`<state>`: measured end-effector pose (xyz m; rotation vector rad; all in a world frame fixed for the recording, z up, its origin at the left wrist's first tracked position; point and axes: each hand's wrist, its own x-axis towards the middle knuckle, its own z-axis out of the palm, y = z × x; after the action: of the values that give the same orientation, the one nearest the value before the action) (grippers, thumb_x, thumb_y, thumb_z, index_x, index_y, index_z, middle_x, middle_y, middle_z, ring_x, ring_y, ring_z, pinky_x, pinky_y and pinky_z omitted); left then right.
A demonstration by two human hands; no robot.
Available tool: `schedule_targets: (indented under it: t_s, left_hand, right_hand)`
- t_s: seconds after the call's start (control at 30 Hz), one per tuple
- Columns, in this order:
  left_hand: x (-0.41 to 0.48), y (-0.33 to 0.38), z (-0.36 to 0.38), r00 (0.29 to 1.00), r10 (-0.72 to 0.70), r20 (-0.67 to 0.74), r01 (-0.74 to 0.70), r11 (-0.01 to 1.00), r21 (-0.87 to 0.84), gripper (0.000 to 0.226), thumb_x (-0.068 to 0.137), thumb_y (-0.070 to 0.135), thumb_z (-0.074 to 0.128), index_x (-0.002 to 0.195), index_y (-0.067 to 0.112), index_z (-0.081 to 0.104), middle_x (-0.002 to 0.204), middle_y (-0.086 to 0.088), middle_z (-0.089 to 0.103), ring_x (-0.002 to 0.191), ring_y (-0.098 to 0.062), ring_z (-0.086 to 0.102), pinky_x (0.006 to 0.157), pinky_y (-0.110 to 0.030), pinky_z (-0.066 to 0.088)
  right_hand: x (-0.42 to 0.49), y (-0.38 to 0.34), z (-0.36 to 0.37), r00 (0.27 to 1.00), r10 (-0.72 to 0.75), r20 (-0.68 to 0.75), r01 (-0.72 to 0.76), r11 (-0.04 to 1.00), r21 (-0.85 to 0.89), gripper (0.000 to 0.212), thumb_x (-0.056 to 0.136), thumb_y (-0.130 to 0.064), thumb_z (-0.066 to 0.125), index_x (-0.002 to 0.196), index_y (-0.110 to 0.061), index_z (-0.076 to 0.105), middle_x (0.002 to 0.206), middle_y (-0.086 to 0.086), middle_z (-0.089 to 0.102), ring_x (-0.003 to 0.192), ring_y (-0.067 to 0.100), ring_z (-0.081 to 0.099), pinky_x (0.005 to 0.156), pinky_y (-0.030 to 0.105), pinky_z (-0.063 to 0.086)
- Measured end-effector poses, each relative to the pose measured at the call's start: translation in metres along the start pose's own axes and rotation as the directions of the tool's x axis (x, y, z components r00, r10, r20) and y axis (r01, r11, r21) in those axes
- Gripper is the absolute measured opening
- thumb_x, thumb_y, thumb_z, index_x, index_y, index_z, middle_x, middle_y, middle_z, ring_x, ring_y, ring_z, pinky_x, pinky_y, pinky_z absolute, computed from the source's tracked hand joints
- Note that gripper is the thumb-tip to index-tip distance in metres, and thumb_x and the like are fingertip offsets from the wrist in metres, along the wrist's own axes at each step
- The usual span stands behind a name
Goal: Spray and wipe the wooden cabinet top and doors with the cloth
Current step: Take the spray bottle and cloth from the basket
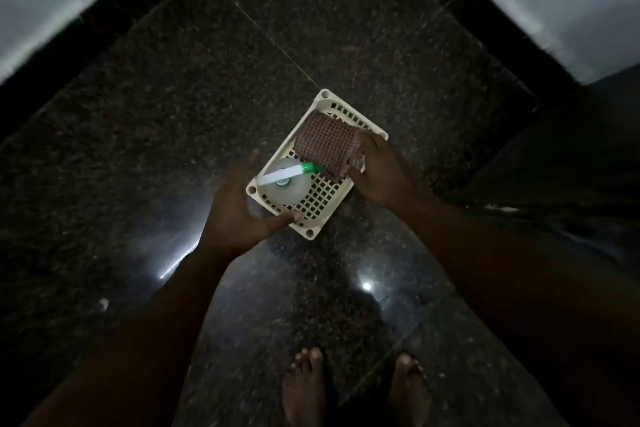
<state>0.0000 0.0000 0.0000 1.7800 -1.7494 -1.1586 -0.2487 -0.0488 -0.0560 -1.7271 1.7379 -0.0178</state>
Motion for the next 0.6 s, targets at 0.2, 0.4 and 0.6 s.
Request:
schedule_targets:
  t_s: [0.2,0.4,0.6]
  left_hand:
    - [0.042,-0.025,0.03,1.0,-0.028,0.003,0.028,0.975,-0.218,0.095,0.053,0.041,0.092,0.136,0.038,0.045,0.125,0.032,0.049,0.114,0.026,0.044,0.087,0.002,0.039]
    - [0.058,-0.039,0.044,0.996,0.051,-0.073,-0.075,0.921,-0.383,0.08,0.063,0.02,0.089,0.135,0.014,0.054,0.123,0.0,0.067,0.114,-0.011,0.064,0.096,-0.035,0.054]
    - [0.056,-0.049,0.06,0.99,0.049,-0.135,-0.098,0.915,-0.391,0.05,0.068,0.021,0.085,0.112,0.004,0.069,0.108,-0.003,0.073,0.098,-0.015,0.07,0.087,-0.037,0.058]
  right_hand:
    - [0.052,0.008,0.029,0.999,0.032,0.013,-0.031,0.998,-0.052,0.067,0.099,-0.029,0.057,0.155,-0.009,0.027,0.163,0.013,0.025,0.15,0.031,0.026,0.117,0.049,0.032]
    - [0.073,0.015,0.045,0.999,-0.035,0.029,0.039,0.984,-0.176,0.069,0.1,-0.033,0.054,0.155,-0.004,0.023,0.16,0.019,0.028,0.149,0.033,0.025,0.121,0.04,0.02]
    - [0.082,0.016,0.057,0.994,0.075,-0.076,-0.093,0.957,-0.276,0.066,0.096,-0.039,0.059,0.15,-0.01,0.035,0.15,0.016,0.044,0.14,0.036,0.038,0.113,0.051,0.029]
